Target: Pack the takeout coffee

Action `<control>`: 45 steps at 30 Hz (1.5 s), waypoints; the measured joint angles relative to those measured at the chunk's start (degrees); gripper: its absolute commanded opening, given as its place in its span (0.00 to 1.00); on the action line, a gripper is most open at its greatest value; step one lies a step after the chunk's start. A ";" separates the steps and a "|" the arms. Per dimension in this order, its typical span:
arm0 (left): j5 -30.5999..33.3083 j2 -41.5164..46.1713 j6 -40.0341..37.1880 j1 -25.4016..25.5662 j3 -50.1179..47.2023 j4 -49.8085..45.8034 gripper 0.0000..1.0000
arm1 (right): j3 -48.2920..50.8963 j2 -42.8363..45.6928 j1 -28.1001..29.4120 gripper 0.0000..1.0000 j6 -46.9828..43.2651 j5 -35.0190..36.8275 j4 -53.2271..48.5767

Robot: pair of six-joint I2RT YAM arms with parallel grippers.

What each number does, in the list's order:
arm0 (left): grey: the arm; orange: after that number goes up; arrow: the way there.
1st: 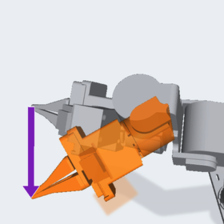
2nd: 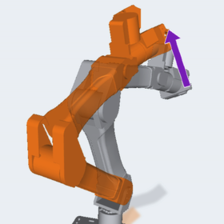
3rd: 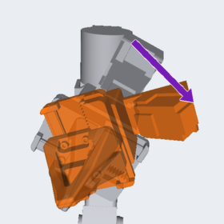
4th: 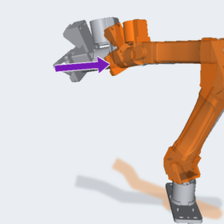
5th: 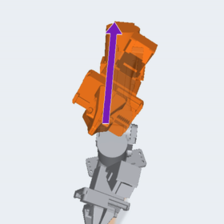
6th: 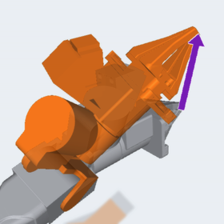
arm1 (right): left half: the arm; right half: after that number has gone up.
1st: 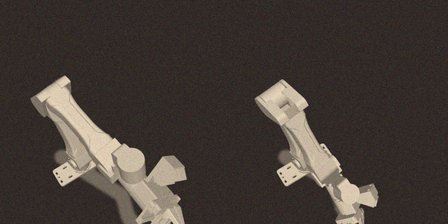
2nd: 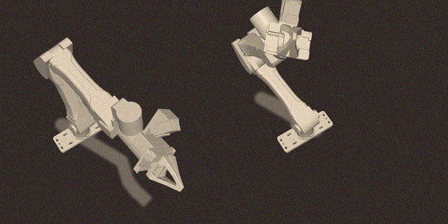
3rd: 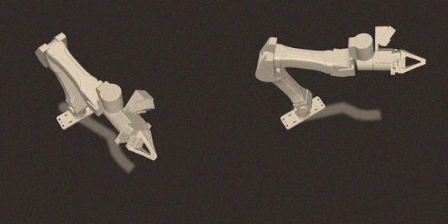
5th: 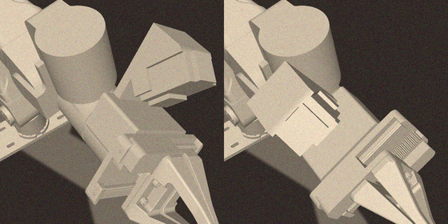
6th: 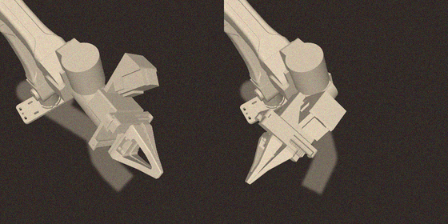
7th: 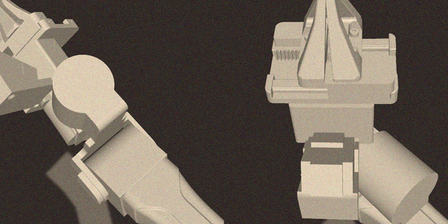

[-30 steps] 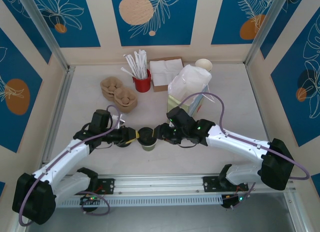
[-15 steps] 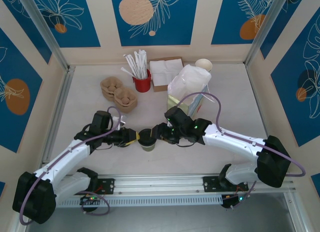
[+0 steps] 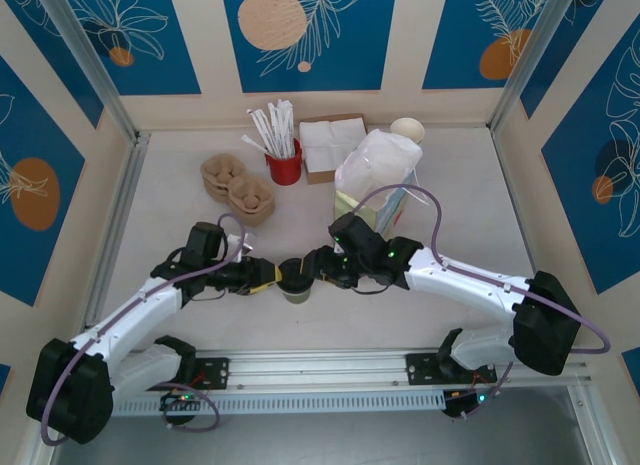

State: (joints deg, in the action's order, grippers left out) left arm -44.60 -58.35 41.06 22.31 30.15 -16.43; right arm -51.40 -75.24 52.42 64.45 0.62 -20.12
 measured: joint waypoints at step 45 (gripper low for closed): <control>4.24 -7.13 -5.22 2.38 5.27 -3.17 0.60 | -1.01 -3.48 1.20 0.53 -0.61 0.02 -0.09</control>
State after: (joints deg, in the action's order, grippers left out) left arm -40.36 -65.47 35.83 24.69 35.42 -19.59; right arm -52.40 -78.72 53.63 63.83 0.64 -20.21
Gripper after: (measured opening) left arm 0.607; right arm 0.534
